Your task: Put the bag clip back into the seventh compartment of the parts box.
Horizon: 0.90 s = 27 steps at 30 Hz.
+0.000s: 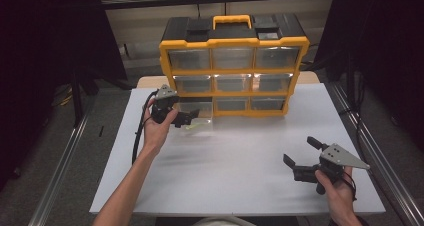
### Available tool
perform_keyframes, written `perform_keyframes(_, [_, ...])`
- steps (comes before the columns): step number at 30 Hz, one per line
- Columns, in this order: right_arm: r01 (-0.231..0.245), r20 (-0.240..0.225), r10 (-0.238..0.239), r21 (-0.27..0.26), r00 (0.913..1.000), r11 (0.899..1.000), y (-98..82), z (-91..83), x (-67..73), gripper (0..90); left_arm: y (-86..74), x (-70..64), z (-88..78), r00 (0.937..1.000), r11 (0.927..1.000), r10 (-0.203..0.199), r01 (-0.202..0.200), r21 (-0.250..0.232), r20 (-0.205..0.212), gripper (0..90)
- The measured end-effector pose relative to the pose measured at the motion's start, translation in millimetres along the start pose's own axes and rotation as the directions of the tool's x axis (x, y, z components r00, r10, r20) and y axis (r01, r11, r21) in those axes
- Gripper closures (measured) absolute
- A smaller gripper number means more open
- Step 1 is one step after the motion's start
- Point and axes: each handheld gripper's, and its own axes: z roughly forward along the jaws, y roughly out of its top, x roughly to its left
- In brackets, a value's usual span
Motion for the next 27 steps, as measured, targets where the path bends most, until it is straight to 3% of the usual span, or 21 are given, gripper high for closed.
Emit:
perform_keyframes(3, [0.003, 0.003, -0.003, -0.003, 1.0000, 1.000, 0.3, 0.2, 0.4, 0.0, -8.1, -1.5, -5.9, 0.9994, 0.9976, -0.022, 0.020, -0.066, -0.027, 3.8])
perform_keyframes(5, [0.002, 0.003, -0.002, -0.002, 1.0000, 1.000, 0.1, 0.3, 0.3, 0.0, -13.8, -3.5, -10.9, 0.9953, 0.9908, -0.045, 0.034, -0.131, -0.086, 3.5])
perform_keyframes(8, [0.000, 0.005, 0.000, -0.001, 1.0000, 1.000, 0.2, 0.9, -0.1, 0.0, -17.3, -2.3, -15.3, 0.9957, 0.9855, -0.048, 0.034, -0.166, -0.080, 3.0])
perform_keyframes(11, [0.002, 0.007, -0.002, -0.002, 1.0000, 1.000, 0.1, 0.9, 0.3, 0.0, -22.7, -4.4, -21.1, 0.9936, 0.9833, -0.032, 0.012, -0.182, -0.108, 3.0])
perform_keyframes(12, [0.005, 0.006, -0.005, -0.001, 1.0000, 1.000, 0.1, 0.6, 0.3, 0.0, -26.1, -4.2, -22.2, 0.9949, 0.9794, -0.025, 0.005, -0.202, -0.097, 2.9])
perform_keyframes(13, [0.005, 0.005, -0.005, -0.001, 1.0000, 1.000, 0.1, 0.3, 0.3, 0.0, -29.1, -5.0, -24.4, 0.9950, 0.9812, -0.030, 0.011, -0.193, -0.095, 3.1])
perform_keyframes(15, [0.003, 0.007, -0.003, -0.001, 1.0000, 1.000, 0.1, 0.6, 0.2, 0.0, -36.3, -5.1, -27.2, 0.9958, 0.9736, -0.038, 0.018, -0.227, -0.083, 3.1])
perform_keyframes(18, [-0.001, 0.008, 0.001, -0.001, 1.0000, 1.000, 0.1, 1.0, 0.4, 0.0, -43.3, -3.9, -32.8, 0.9945, 0.9778, -0.027, 0.005, -0.210, -0.101, 3.1])
perform_keyframes(19, [0.001, 0.008, -0.001, -0.002, 1.0000, 1.000, 0.1, 1.1, 0.3, 0.0, -47.8, -3.5, -34.3, 0.9953, 0.9731, -0.041, 0.020, -0.230, -0.087, 3.0])
perform_keyframes(20, [0.001, 0.010, -0.001, -0.002, 1.0000, 1.000, 0.1, 1.2, 0.2, 0.0, -50.1, -4.6, -36.2, 0.9920, 0.9750, -0.049, 0.022, -0.221, -0.117, 3.2])
perform_keyframes(22, [0.002, 0.007, -0.002, 0.000, 1.0000, 1.000, 0.1, 1.3, 0.3, 0.0, -57.7, -3.4, -40.8, 0.9911, 0.9731, -0.054, 0.025, -0.229, -0.122, 3.4])
perform_keyframes(24, [0.006, 0.004, -0.006, -0.002, 1.0000, 1.000, 0.1, 1.4, 0.2, 0.0, -62.3, -3.4, -44.5, 0.9883, 0.9733, -0.082, 0.052, -0.224, -0.128, 3.5])
perform_keyframes(25, [0.006, 0.008, -0.006, -0.003, 1.0000, 1.000, 0.0, 1.4, 0.4, 0.0, -64.2, -4.6, -45.7, 0.9846, 0.9701, -0.122, 0.092, -0.225, -0.125, 2.9])
perform_keyframes(27, [0.011, 0.003, -0.011, -0.004, 0.9999, 1.000, 0.0, 1.3, 0.5, 0.0, -69.9, -3.6, -49.7, 0.9852, 0.9670, -0.123, 0.092, -0.238, -0.119, 2.7])
